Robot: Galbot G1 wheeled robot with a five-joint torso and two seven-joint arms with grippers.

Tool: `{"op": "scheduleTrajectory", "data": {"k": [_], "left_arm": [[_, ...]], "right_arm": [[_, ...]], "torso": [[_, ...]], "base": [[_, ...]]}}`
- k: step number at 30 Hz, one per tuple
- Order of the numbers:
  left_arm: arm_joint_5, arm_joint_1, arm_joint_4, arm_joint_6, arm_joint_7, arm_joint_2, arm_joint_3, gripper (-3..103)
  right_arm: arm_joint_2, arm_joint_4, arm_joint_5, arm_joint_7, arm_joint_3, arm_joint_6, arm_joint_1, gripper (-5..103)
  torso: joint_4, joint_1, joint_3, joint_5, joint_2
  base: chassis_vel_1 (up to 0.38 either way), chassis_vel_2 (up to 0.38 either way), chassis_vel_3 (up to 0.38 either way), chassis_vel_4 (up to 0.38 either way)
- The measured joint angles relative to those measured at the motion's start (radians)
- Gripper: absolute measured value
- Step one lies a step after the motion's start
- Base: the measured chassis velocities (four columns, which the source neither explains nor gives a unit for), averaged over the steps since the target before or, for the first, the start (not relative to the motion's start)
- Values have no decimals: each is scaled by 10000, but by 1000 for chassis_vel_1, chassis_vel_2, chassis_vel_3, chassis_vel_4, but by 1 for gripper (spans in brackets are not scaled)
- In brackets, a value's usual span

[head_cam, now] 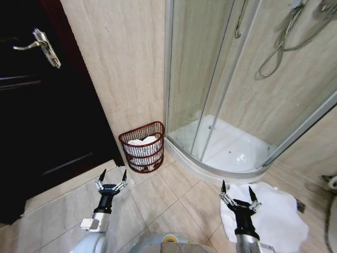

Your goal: Discard the used towel into the hamper.

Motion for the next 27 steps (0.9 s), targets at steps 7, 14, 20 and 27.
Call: {"op": "scheduleTrajectory", "data": {"k": [7, 14, 20, 27], "left_arm": [[0, 16, 52, -108, 15, 25, -3, 100], [-16, 33, 113, -215, 22, 84, -3, 100], [-29, 24, 149, -240, 30, 117, 18, 100], [-33, 62, 150, -287, 34, 133, 92, 100]], "right_arm": [[99, 19, -33, 47, -38, -84, -24, 100], [120, -54, -49, 66, -31, -85, -37, 100], [187, -194, -74, 134, -43, -69, -34, 100], [207, -854, 355, 1172, 114, -361, 154, 100]], "torso": [[0, -2, 6, 0, 11], [0, -1, 14, 4, 15], [-3, 0, 19, -1, 20], [-2, -2, 18, 2, 25]], "base": [[-100, -214, 104, 200], [-202, -263, 215, 263], [-247, -304, 252, 307], [-236, -298, 238, 300]]}}
